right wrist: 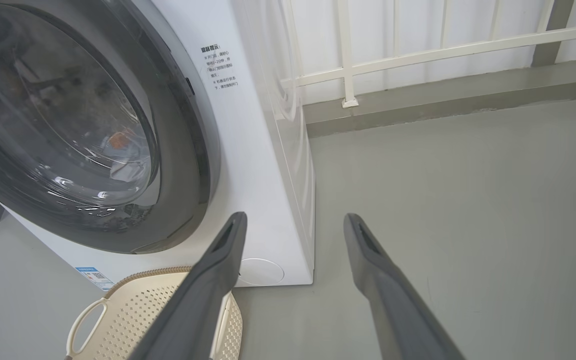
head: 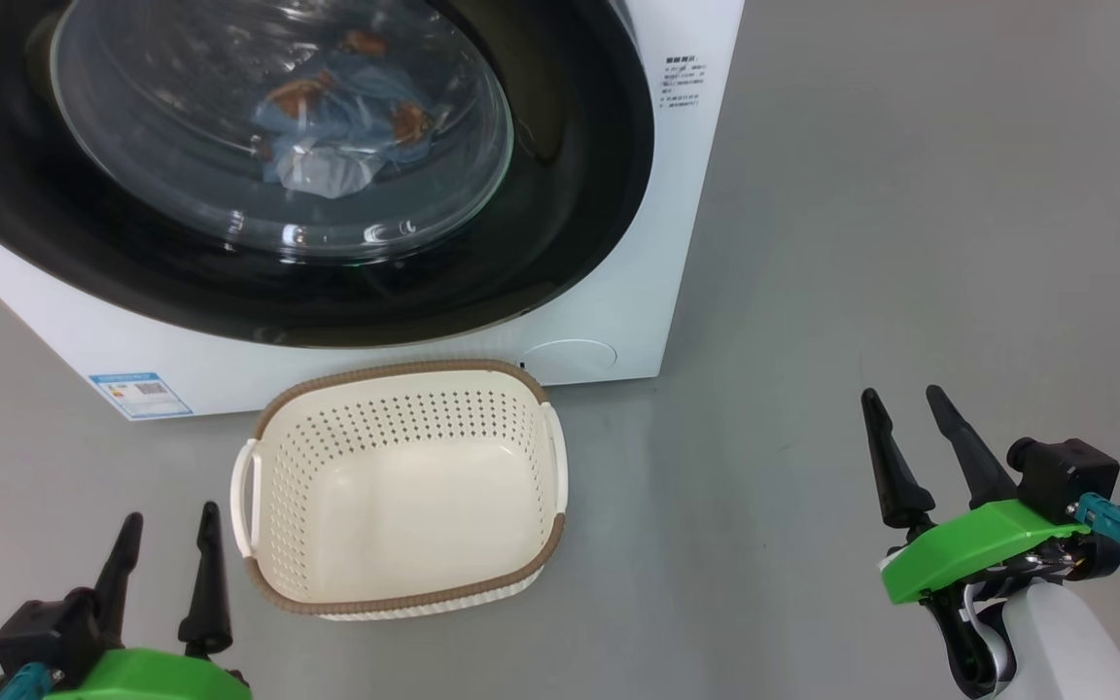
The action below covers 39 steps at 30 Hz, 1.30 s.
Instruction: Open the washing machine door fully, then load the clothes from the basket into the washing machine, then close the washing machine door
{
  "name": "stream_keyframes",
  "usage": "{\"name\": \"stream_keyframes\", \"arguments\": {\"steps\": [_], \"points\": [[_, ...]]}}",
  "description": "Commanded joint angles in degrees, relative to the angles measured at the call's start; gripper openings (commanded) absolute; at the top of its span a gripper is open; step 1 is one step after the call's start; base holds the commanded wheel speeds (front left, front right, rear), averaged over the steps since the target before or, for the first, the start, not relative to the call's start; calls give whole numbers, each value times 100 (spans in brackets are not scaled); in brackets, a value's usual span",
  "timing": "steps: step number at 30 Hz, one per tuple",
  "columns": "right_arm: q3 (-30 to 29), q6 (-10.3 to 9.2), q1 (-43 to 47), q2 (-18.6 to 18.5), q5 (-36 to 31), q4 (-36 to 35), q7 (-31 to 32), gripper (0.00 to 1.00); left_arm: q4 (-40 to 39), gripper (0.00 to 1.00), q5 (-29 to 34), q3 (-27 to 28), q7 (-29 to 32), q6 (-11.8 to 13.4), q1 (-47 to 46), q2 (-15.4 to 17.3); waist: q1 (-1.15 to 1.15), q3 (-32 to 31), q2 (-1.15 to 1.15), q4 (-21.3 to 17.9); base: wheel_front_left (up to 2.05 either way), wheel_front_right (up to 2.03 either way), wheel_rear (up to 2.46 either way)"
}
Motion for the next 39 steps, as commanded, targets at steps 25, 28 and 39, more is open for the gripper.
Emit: {"name": "stream_keyframes", "arguments": {"steps": [25,28,39], "points": [[-86,1,225,141,873,86,265,0,257,0,-916,41,253,3,19,-194,0,-90,0,65,0,0,0],[-105,1,248,150,1046,52,316,0,256,0,-1093,56,302,2,10,-200,0,-111,0,77,0,0,0],[-176,2,338,181,1678,-73,502,0,242,0,-1741,112,484,-1,-17,-221,0,-188,0,121,0,0,0]]}}
